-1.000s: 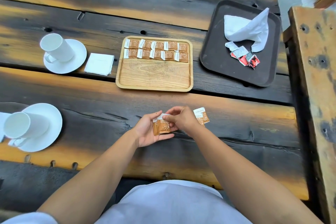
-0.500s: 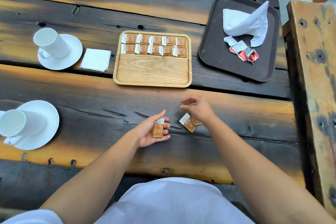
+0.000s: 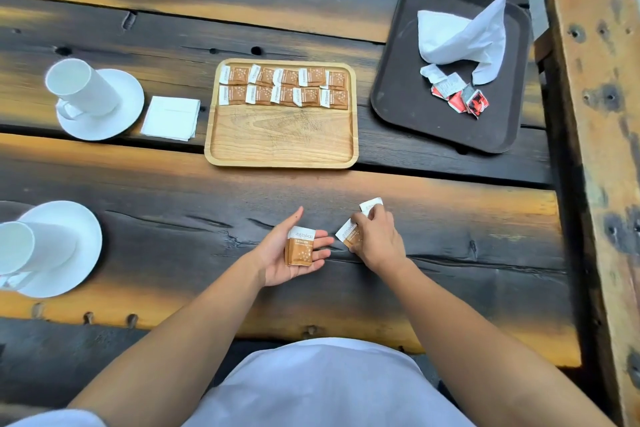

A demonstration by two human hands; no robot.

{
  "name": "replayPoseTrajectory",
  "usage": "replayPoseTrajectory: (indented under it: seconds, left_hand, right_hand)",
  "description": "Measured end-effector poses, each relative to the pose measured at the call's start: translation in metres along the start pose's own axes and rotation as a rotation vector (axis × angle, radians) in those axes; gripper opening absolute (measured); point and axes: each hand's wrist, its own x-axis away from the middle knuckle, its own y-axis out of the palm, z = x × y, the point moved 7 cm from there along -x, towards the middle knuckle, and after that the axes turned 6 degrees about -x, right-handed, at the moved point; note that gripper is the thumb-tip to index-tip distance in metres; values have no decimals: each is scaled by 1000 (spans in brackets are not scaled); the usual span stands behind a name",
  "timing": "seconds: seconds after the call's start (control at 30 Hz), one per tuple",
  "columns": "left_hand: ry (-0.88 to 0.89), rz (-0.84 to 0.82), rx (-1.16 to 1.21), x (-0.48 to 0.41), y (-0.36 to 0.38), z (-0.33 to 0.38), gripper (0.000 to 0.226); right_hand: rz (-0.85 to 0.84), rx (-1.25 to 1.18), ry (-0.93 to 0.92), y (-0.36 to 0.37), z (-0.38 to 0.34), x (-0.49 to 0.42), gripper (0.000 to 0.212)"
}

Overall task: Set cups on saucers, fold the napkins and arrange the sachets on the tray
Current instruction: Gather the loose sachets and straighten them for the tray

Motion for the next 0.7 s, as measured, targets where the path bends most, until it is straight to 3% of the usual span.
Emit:
replayPoseTrajectory:
  seconds: [0.3,0.5,0.63,0.7]
  left_hand:
    - [15,43,5,1,2,-1,69]
    - [57,33,41,7,1,2,62]
    - [69,68,22,10,-5,-1,60]
    - [70,93,10,10,-9,-3,65]
  right_hand:
    - [-7,-13,138,-2,2,-6,53]
    - [156,138,-33,-4,-14,2,15]
    - [172,16,-76,0,-13,9,7]
    - [197,-189,-37,-6,-11,11,12]
